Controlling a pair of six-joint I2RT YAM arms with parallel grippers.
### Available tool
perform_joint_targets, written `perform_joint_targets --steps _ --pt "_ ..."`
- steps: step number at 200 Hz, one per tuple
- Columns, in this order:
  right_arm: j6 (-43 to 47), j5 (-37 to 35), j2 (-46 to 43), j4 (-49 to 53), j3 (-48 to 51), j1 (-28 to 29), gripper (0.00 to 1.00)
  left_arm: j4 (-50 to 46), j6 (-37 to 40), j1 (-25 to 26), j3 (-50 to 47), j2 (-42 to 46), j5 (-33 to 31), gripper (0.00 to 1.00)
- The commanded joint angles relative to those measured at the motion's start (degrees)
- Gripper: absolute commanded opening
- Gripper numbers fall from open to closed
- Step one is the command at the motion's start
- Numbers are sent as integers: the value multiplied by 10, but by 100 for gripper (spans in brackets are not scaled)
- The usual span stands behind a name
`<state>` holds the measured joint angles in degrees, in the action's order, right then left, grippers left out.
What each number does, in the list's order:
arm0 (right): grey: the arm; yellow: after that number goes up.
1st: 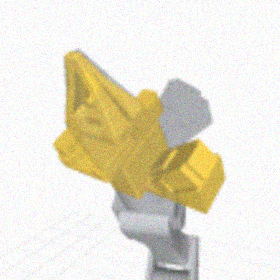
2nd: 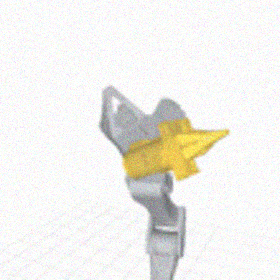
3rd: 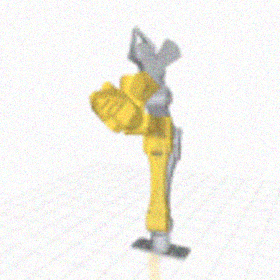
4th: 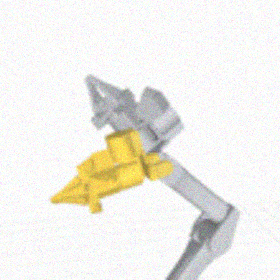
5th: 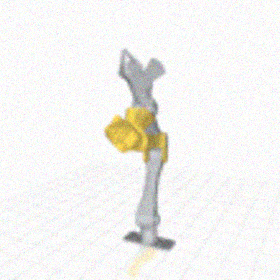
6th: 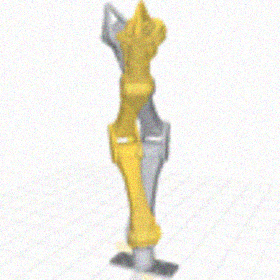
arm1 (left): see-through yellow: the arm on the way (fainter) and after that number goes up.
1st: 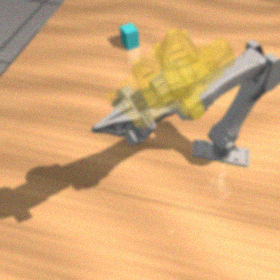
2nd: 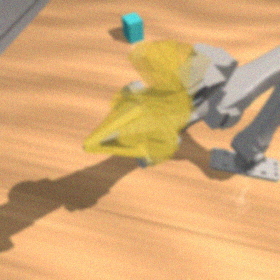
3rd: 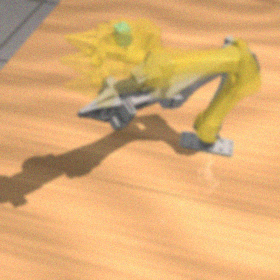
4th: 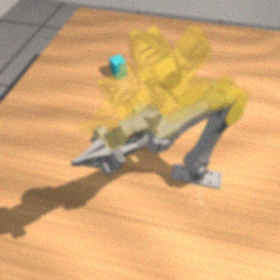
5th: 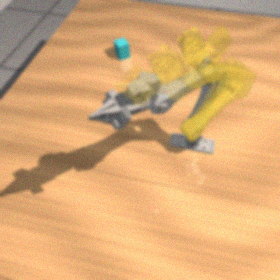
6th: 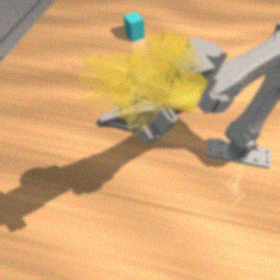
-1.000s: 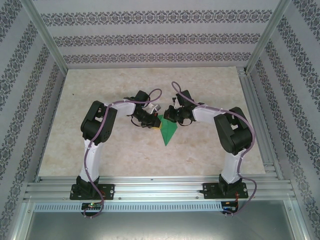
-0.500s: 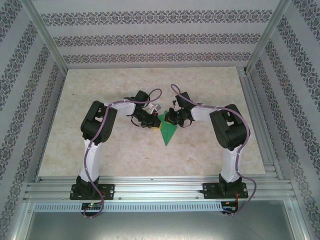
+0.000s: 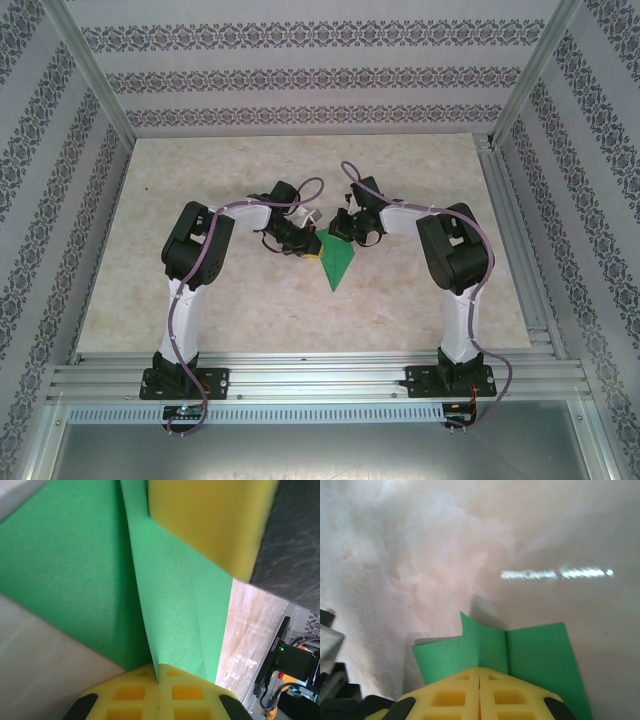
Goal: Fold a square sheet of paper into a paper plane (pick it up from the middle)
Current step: Fourth fold the wing at the center of the table.
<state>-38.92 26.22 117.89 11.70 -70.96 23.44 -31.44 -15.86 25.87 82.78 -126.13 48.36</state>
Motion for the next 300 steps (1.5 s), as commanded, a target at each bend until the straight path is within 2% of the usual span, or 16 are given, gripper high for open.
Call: perform_joint_targets --steps 1,42,82,137,202,263,300 --pt "-3 -27 34 -1 2 -9 7 -26 23 -8 -4 -30 -43 1" --pt "-18 -17 33 -12 -19 -16 7 -29 24 -8 -5 -32 -44 1" --pt "-9 -38 46 31 -73 -16 8 -32 25 -9 -7 -32 -45 1" --pt "-11 -43 77 39 -106 -22 8 -31 25 -9 -7 -31 -45 1" --pt "-38 -1 112 6 -125 -39 8 -33 25 -9 -8 -30 -46 1" --pt "-16 -10 128 80 -218 -47 10 -32 20 -9 -7 -31 -49 1" --pt "0 -5 70 76 -191 -48 10 -30 17 -9 -6 -30 -49 1"
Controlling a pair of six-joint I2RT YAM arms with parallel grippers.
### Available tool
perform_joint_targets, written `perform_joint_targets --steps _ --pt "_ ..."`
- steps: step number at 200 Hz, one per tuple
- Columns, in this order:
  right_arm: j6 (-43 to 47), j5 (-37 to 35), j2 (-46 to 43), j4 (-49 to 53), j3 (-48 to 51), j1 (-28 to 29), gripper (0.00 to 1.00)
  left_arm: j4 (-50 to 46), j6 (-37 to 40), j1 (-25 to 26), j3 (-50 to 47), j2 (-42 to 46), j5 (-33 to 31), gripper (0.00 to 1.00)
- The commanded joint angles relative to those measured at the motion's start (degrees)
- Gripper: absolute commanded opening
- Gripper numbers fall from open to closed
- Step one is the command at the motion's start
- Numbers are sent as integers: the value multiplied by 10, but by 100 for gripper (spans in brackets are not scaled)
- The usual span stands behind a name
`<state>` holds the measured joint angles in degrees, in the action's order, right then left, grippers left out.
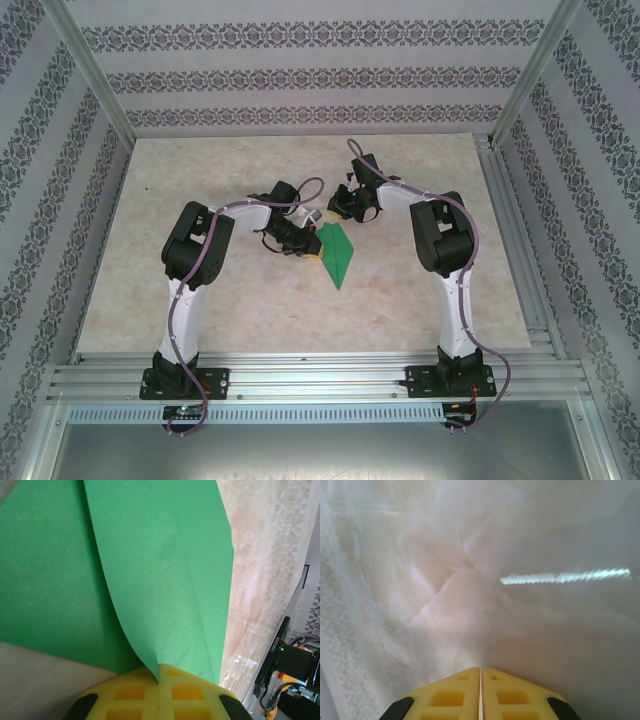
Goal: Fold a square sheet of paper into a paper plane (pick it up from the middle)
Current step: Fourth fold the wing at the center of the table.
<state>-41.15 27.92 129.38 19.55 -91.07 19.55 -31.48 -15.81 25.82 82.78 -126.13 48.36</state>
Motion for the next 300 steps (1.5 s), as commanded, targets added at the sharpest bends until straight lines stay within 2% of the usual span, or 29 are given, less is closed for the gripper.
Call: perform_joint_targets --steps 1,57,116,167,207,235,273,300 --pt "23 -22 -48 -3 13 -8 10 -30 16 -9 -6 -29 -49 1" --pt "-18 39 -195 -115 222 21 9 -27 14 -9 -4 -28 -46 1" --pt "-61 35 -212 -183 334 66 8 -27 14 -10 -4 -27 -46 1" --pt "-73 39 -209 -210 378 74 8 -26 13 -11 -4 -25 -46 1" --pt "-55 10 -196 -171 392 82 8 -26 12 -13 -6 -19 -48 1" --pt "-45 -5 -194 -158 397 87 8 -21 -2 -16 -7 -4 -49 6" --pt "-45 -16 -190 -158 396 89 8 0 -48 -26 -11 48 -61 26" --pt "-46 -21 -187 -159 391 90 8 17 -82 -33 -19 83 -83 26"
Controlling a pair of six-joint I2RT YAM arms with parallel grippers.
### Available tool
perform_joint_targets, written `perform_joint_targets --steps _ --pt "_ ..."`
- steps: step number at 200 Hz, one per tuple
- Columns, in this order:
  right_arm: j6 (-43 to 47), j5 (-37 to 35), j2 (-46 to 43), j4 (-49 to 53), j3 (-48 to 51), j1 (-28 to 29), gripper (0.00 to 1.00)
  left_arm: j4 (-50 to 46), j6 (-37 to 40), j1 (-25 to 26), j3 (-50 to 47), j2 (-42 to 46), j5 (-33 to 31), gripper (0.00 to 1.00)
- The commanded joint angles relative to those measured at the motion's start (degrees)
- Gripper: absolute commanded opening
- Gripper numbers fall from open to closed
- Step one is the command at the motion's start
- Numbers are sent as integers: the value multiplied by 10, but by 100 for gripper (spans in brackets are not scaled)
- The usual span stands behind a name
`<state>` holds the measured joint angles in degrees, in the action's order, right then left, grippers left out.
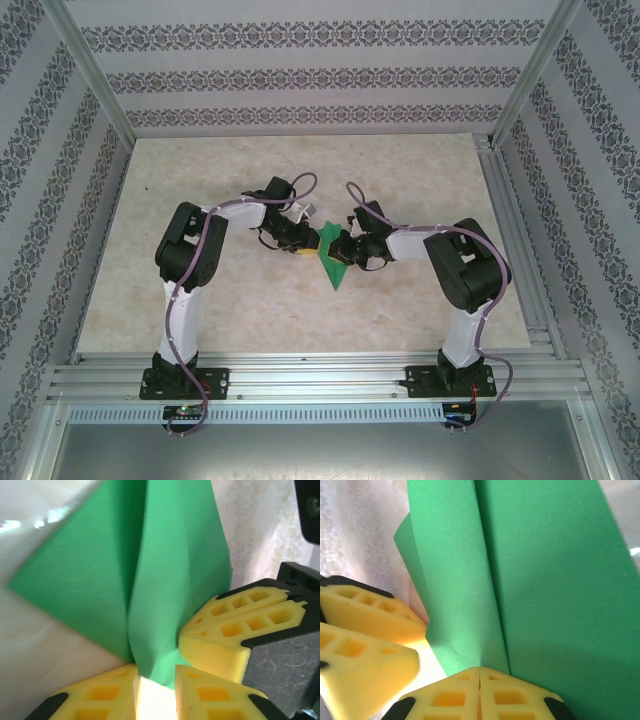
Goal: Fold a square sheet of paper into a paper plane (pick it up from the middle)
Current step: Fourth fold the wing at the center of the table.
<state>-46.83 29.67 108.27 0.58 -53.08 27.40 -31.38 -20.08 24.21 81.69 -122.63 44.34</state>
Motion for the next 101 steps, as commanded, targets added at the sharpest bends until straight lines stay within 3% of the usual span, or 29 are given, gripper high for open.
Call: perform_joint_targets --steps 1,44,101 --pt "10 -38 24 31 11 11 8 18 -41 -17 -8 49 -43 26" --pt "4 -40 26 21 10 13 8 99 -107 -16 -22 46 23 6" --pt "1 -41 27 17 10 14 8 115 -142 -2 14 -8 52 2"
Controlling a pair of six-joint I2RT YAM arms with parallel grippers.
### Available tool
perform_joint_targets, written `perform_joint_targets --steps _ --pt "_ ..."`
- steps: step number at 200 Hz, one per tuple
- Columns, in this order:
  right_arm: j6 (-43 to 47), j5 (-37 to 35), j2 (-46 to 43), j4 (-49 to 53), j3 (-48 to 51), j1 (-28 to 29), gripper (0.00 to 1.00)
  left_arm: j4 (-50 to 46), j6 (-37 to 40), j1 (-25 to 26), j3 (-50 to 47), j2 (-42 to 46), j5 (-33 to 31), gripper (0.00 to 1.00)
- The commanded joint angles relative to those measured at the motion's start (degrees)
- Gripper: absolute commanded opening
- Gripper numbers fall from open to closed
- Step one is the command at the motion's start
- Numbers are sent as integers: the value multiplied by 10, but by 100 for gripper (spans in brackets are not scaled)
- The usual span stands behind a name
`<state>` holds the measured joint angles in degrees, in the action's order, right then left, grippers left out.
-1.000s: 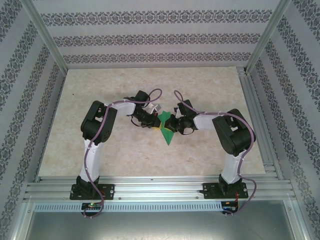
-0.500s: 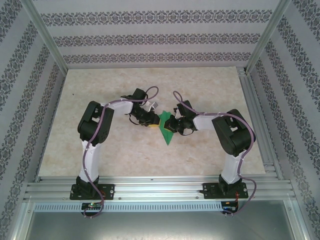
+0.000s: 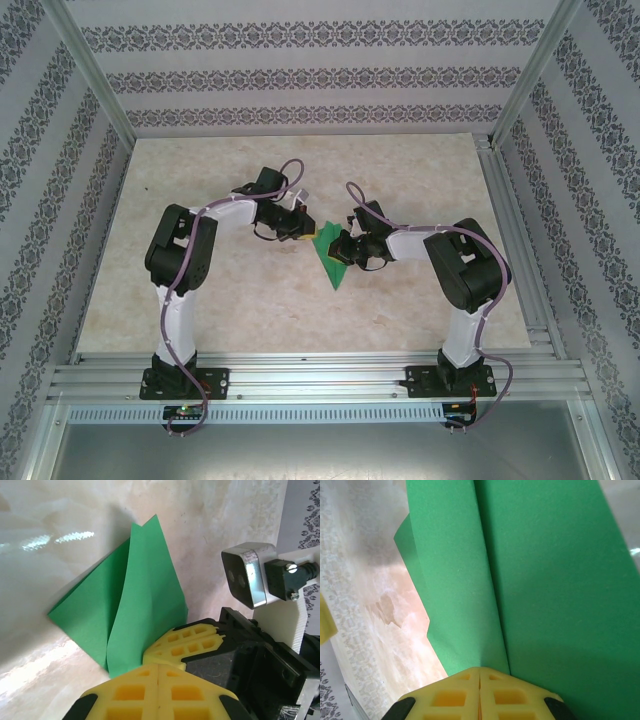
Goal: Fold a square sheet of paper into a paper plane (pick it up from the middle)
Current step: Fourth fold the wing at the center of the table.
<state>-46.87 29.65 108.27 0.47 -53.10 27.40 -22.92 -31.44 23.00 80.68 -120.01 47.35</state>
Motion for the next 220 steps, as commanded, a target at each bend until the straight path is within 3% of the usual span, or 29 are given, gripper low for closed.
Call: perform_joint_targets --steps 1,73,125,164,220 --pt "1 -41 27 18 10 14 8 32 -30 11 24 -35 22 2" --pt "0 -40 26 16 12 15 7 40 -47 32 76 -96 41 2" --pt "7 -21 -9 15 14 25 12 -32 -8 32 88 -119 -43 1" --pt "-1 -20 -48 19 34 35 11 -50 9 31 87 -123 -64 0" --pt "-29 -7 -20 -35 72 46 8 -61 20 31 92 -130 -70 0"
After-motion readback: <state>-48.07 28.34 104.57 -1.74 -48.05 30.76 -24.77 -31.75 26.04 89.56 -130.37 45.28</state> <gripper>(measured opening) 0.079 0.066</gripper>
